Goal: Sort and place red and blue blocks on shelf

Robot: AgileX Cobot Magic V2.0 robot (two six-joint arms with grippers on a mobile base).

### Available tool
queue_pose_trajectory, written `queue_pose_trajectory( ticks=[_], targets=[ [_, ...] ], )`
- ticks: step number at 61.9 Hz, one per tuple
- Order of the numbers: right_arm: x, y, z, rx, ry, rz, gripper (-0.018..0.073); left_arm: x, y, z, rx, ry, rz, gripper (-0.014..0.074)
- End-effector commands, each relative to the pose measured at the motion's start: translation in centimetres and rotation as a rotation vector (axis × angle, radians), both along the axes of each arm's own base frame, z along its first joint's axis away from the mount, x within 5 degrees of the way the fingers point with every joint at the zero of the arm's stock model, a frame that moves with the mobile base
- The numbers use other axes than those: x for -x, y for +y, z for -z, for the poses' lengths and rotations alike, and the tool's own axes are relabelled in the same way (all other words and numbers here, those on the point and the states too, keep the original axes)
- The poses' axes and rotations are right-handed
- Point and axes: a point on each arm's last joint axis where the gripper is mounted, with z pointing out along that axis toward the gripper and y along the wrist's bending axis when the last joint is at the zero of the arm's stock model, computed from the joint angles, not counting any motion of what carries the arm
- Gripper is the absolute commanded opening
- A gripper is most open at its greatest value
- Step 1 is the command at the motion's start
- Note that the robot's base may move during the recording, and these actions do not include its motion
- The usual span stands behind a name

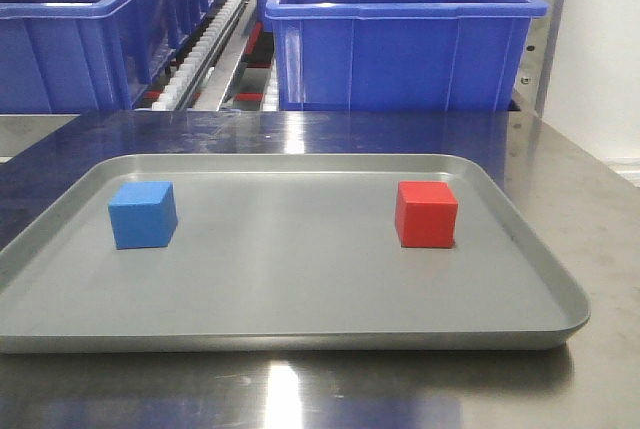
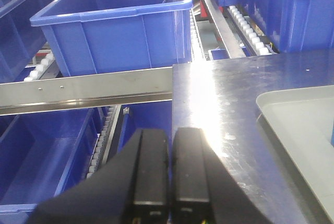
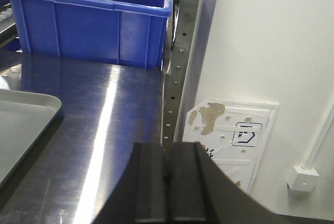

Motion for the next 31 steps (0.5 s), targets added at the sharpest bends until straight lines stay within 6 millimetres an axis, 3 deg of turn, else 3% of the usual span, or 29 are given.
queue_pose_trajectory(
  ticks=[1,31],
  targets=[
    [0.27,-0.08,-1.62,0.017,-0.117,0.009,0.0049,-0.04,0.04,0.13,0.009,-0.065,-0.003,0.0122],
    [0.45,0.05,-2.42,-0.022,-0.073,-0.007,0.0049,-0.04,0.04,0.13,0.009,-0.065,-0.003,0.0122]
  ],
)
